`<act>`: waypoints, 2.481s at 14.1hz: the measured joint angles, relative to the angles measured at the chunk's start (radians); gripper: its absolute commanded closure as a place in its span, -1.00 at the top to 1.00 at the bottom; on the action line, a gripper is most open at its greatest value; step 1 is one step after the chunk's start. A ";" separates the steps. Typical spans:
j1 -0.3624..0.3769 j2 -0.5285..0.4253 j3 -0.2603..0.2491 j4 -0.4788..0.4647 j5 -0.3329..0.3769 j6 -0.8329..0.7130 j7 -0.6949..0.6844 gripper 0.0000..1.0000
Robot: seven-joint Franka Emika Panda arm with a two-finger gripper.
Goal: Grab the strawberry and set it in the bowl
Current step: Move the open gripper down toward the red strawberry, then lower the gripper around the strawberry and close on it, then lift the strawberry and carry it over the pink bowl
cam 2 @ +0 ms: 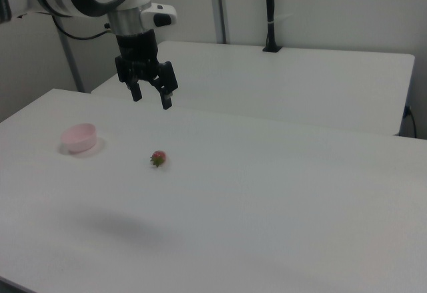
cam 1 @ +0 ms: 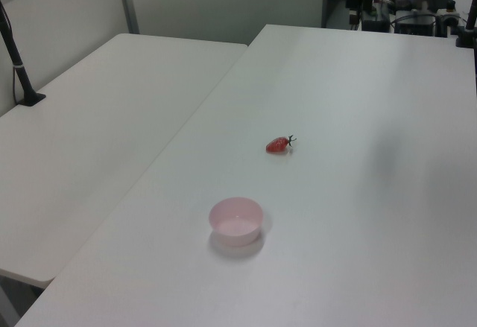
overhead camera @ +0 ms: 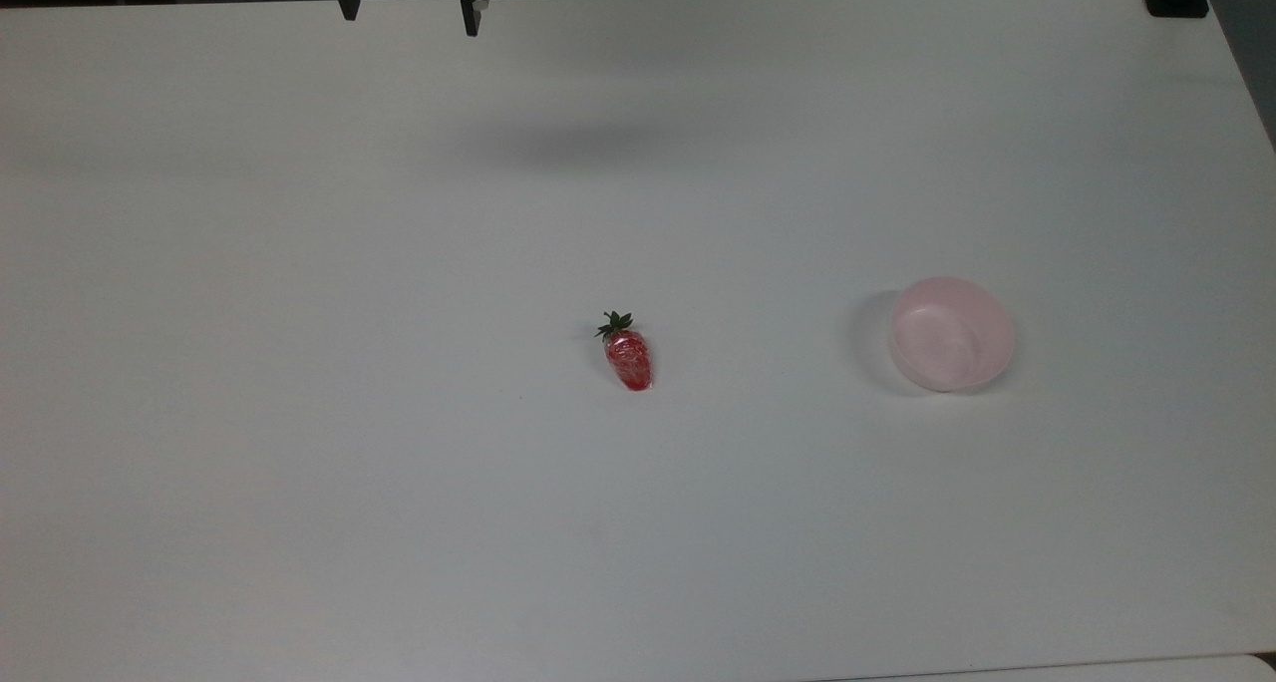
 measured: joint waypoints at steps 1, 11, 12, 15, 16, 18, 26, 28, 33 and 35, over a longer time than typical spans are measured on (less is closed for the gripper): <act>0.000 0.001 0.001 -0.001 0.000 0.000 0.000 1.00; 0.011 0.046 0.007 0.002 -0.014 0.026 -0.001 1.00; 0.028 0.082 0.010 0.005 -0.023 0.053 -0.001 1.00; 0.077 0.181 0.017 0.003 -0.023 0.172 -0.003 1.00; 0.100 0.225 0.018 0.003 -0.023 0.233 -0.002 1.00; 0.133 0.315 0.020 0.004 -0.008 0.345 0.001 0.89; 0.198 0.512 0.022 0.010 0.026 0.561 0.064 0.72; 0.212 0.538 0.022 0.013 0.026 0.571 0.077 0.51; 0.213 0.565 0.022 0.016 0.025 0.573 0.078 -0.15; 0.215 0.566 0.023 0.025 0.025 0.573 0.078 -0.51</act>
